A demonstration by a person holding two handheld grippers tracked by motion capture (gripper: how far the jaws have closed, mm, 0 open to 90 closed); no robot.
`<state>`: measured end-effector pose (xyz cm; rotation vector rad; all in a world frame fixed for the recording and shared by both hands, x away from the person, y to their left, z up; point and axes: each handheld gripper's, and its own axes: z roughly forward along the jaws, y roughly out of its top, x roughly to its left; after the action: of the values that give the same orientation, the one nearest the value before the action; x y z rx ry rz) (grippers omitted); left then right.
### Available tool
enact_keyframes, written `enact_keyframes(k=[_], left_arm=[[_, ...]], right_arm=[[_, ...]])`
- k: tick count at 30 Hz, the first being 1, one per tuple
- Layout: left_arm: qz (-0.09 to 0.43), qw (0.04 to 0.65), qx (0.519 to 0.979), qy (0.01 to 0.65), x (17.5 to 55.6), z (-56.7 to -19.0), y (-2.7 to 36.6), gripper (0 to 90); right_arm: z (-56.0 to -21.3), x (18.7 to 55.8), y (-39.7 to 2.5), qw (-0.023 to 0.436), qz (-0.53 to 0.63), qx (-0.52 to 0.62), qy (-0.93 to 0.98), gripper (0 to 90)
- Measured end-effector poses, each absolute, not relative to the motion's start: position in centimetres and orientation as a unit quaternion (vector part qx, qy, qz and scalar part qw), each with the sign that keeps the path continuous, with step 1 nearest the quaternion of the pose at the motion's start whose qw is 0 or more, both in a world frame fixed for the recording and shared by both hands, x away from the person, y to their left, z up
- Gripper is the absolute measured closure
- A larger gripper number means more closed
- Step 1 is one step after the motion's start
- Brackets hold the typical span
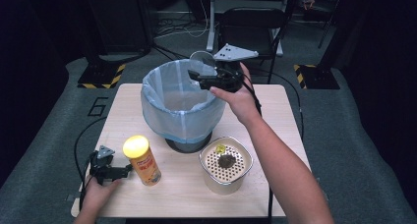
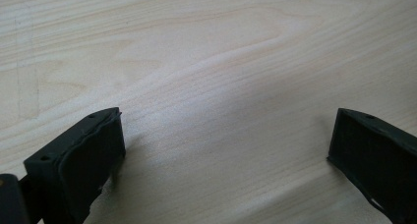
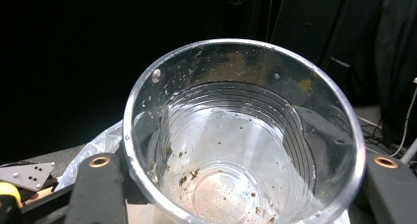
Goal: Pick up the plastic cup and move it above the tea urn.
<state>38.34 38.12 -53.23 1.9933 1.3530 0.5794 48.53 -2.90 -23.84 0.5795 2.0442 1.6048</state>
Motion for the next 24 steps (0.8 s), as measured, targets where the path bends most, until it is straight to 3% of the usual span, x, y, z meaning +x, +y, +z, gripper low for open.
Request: enact_keyframes(k=[11,14,24], left_arm=[[0.221,0.326,0.761,0.516,38.3,-53.2,38.1,0.1],[0.220,0.325,0.761,0.517,38.3,-53.2,38.1,0.1],[0.221,0.331,0.756,0.520,38.3,-53.3,38.0,0.0]], right_arm=[[-24.6,49.8,-0.4,0.224,0.573,0.226,0.755,32.5],[-25.2,49.9,0.4,0.203,0.564,0.240,0.763,12.5],[-25.4,49.6,0.5,0.193,0.561,0.229,0.772,12.3]])
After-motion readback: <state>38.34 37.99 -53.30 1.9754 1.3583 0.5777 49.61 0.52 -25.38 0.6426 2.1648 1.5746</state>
